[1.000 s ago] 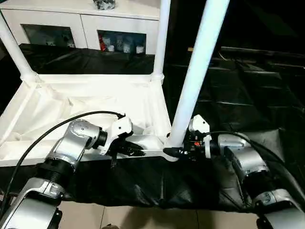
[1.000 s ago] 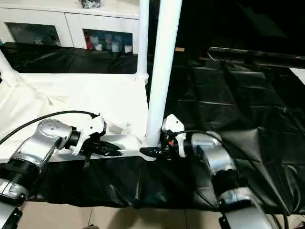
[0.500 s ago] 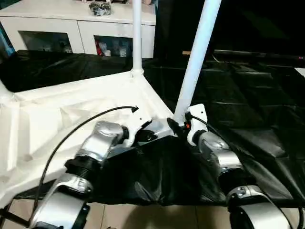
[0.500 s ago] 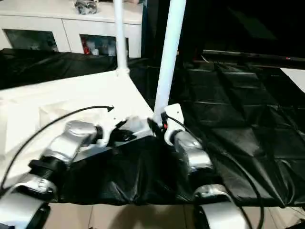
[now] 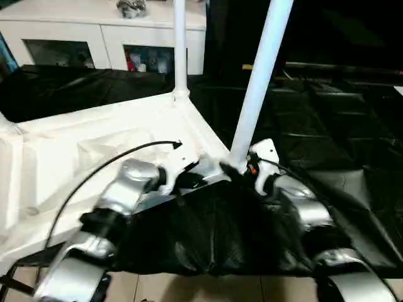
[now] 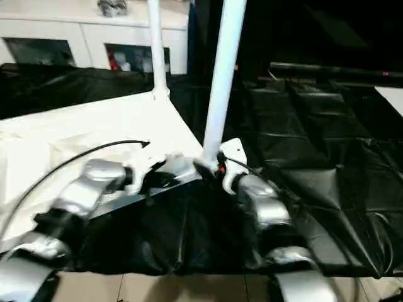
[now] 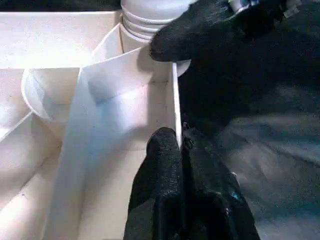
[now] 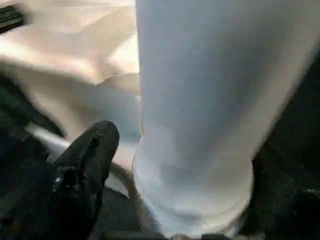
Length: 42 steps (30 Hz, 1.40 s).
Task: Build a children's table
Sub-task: Rotate leg to tighten
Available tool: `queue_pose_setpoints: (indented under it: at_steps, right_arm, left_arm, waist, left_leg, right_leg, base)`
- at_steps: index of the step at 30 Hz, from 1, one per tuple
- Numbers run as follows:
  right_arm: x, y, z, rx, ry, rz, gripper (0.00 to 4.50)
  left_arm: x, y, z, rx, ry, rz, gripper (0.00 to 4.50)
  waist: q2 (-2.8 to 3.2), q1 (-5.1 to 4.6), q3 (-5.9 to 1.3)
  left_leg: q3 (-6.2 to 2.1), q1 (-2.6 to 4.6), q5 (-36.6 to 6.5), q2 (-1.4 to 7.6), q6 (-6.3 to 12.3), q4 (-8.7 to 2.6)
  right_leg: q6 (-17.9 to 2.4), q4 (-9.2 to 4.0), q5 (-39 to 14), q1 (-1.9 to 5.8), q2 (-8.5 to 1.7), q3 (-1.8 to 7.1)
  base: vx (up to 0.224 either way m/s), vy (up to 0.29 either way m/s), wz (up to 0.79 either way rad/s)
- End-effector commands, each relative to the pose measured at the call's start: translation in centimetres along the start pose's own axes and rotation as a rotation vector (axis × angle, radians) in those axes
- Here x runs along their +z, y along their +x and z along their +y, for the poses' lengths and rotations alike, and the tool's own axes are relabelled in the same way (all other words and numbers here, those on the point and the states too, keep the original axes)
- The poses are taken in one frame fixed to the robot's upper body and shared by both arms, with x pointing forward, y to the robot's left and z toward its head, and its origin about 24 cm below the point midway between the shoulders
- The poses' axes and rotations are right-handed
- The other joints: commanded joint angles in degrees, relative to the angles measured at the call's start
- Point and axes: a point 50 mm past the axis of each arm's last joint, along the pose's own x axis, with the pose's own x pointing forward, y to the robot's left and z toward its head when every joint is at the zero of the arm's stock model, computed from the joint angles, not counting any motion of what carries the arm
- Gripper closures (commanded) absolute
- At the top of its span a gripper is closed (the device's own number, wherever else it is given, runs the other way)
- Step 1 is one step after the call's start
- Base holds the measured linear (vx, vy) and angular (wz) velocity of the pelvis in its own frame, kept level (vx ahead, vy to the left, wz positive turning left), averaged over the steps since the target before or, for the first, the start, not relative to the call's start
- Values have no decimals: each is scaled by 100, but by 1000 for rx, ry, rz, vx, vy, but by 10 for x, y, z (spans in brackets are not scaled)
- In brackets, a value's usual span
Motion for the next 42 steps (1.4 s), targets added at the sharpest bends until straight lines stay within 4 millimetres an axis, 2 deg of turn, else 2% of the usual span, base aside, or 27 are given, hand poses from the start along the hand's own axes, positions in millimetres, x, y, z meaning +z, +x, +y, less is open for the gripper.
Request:
queue_pose_setpoints:
  at_steps: [1,3,4,5,9,10,11,13,15,21,24,25,26,27,28,29,30,31,32,33,35,37,40,42]
  right_arm:
    - [3,6,21,238,-46,11,61]
    - [3,3,21,281,-56,24,61]
    - [3,1,21,309,-66,34,61]
    - [3,-1,20,326,-72,43,87]
    - [1,-6,19,391,-93,91,99]
    - [1,-7,18,407,-97,102,124]
    - [1,-8,18,427,-104,115,134]
    - [1,-9,18,442,-103,118,134]
    - [2,-9,18,454,-101,118,161]
    - [2,-4,26,481,-64,93,178]
    - [-2,1,28,400,-7,57,180]
    - [-5,4,27,331,16,53,180]
    - [-11,10,24,188,39,61,180]
    - [-11,11,24,168,46,60,180]
    - [-14,15,22,70,87,54,180]
    - [-15,18,21,26,107,51,181]
    - [-16,19,21,2,118,49,181]
    - [-16,25,22,-52,149,42,181]
    - [-16,35,26,-121,190,37,181]
    - [-16,38,27,-134,197,38,181]
    - [-15,46,31,-175,208,38,181]
    - [-10,57,39,-202,209,32,181]
    - [0,67,48,-187,130,7,181]
    - [5,64,40,-214,141,-30,125]
  left_arm:
    - [-2,4,-11,-102,39,-5,450]
    - [-4,0,-10,-113,46,1,450]
    - [-6,-4,-10,-124,52,5,450]
    - [-7,-7,-10,-133,56,9,450]
    - [-9,-17,-10,-162,68,15,450]
    - [-10,-19,-10,-167,70,18,450]
    - [-11,-22,-10,-179,75,23,450]
    - [-12,-24,-11,-187,80,27,450]
    - [-13,-25,-11,-192,82,29,450]
    - [-14,-27,-9,-188,76,35,450]
    - [-13,-21,-7,-149,46,41,450]
    - [-13,-18,-6,-125,38,43,450]
    - [-11,-12,-6,-92,12,43,450]
    - [-11,-10,-6,-87,10,43,450]
    - [-9,-3,-6,-63,-4,44,450]
    - [-8,0,-7,-54,-12,42,450]
    - [-8,2,-7,-48,-17,41,450]
    - [-5,11,-8,-30,-31,30,450]
    - [1,26,-11,-2,-48,17,450]
    - [3,29,-12,4,-50,15,450]
    - [8,39,-15,18,-59,1,450]
    - [14,49,-18,29,-69,-13,450]
    - [19,57,-22,21,-54,-20,450]
    - [20,57,-23,16,-46,-24,450]
  waist:
    - [-41,33,-321]
    - [-37,50,-311]
    - [-37,60,-300]
    - [-37,59,-295]
    - [-44,60,-270]
    - [-85,60,-269]
    - [-61,73,-267]
    - [-72,76,-266]
    - [-78,80,-266]
    - [-97,88,-277]
    - [-103,86,-260]
    - [-110,71,-250]
    - [-111,63,-240]
    - [-111,51,-232]
    - [-101,26,-218]
    - [-61,-4,-200]
    - [-87,-29,-200]
    - [-62,-32,-199]
    - [-84,-50,-182]
    - [-67,-51,-182]
    - [-61,-23,-204]
    - [-53,-26,-211]
    - [-41,-26,-226]
    - [-55,-23,-244]
  left_leg:
    - [19,-98,-537,136,665,-250]
    - [23,-117,-510,162,716,-246]
    - [23,-93,-627,176,652,-256]
    - [22,-96,-672,177,615,-260]
    - [17,-90,-948,179,445,-280]
    - [21,-83,-971,179,426,-278]
    - [7,-83,-942,176,392,-281]
    - [6,-74,-931,180,371,-281]
    - [6,-82,-869,180,362,-280]
    - [10,-92,-699,176,375,-264]
    - [8,-84,-791,174,324,-275]
    - [1,-79,-880,167,269,-287]
    - [-5,-72,-939,163,225,-296]
    - [-11,-65,-992,161,177,-306]
    - [-30,-46,-1179,154,80,-331]
    - [-47,-23,-1390,148,6,-343]
    - [-62,-9,-1578,140,-11,-339]
    - [-68,-2,-1636,137,-15,-342]
    - [-64,32,-1776,131,-13,-338]
    - [-74,62,-1880,119,-21,-337]
    - [-76,59,-1823,114,26,-333]
    - [-74,41,-1731,124,18,-350]
    - [-68,16,-1759,123,75,-360]
    - [-56,6,-1661,121,117,-357]
  right_leg:
    - [-1115,-346,-671,373,-415,348]
    - [-1149,-331,-608,375,-404,329]
    - [-1127,-345,-826,357,-414,325]
    - [-1109,-354,-925,358,-417,325]
    - [-968,-410,-1505,345,-437,338]
    - [-919,-418,-1577,334,-431,343]
    - [-872,-413,-1668,332,-443,350]
    - [-863,-420,-1688,325,-441,348]
    - [-890,-401,-1566,332,-435,351]
    - [-1011,-346,-1190,352,-429,353]
    - [-945,-379,-1427,339,-441,357]
    - [-883,-406,-1636,330,-445,358]
    - [-833,-423,-1786,319,-448,358]
    - [-779,-443,-1948,312,-451,357]
    - [-679,-488,-2323,298,-454,346]
    - [-572,-531,-2683,278,-458,339]
    - [-443,-581,-3017,279,-467,318]
    - [-415,-589,-3079,273,-466,319]
    - [-363,-632,-3243,236,-462,311]
    - [-316,-658,-3406,224,-458,300]
    - [-281,-663,-3346,236,-469,307]
    - [-345,-632,-3089,236,-456,319]
    - [-369,-617,-2917,252,-452,322]
    - [-393,-601,-2758,266,-449,333]
  base:
    - [0,0,0]
    - [0,0,0]
    - [0,0,0]
    - [0,0,0]
    - [0,0,0]
    - [0,0,0]
    - [0,0,0]
    - [0,0,0]
    - [0,0,0]
    - [0,0,0]
    - [0,0,0]
    - [0,0,0]
    - [0,0,0]
    - [0,0,0]
    - [0,0,0]
    - [0,0,0]
    - [0,0,0]
    - [0,0,0]
    - [0,0,0]
    - [0,0,0]
    - [0,0,0]
    - [0,0,0]
    - [0,0,0]
    - [0,0,0]
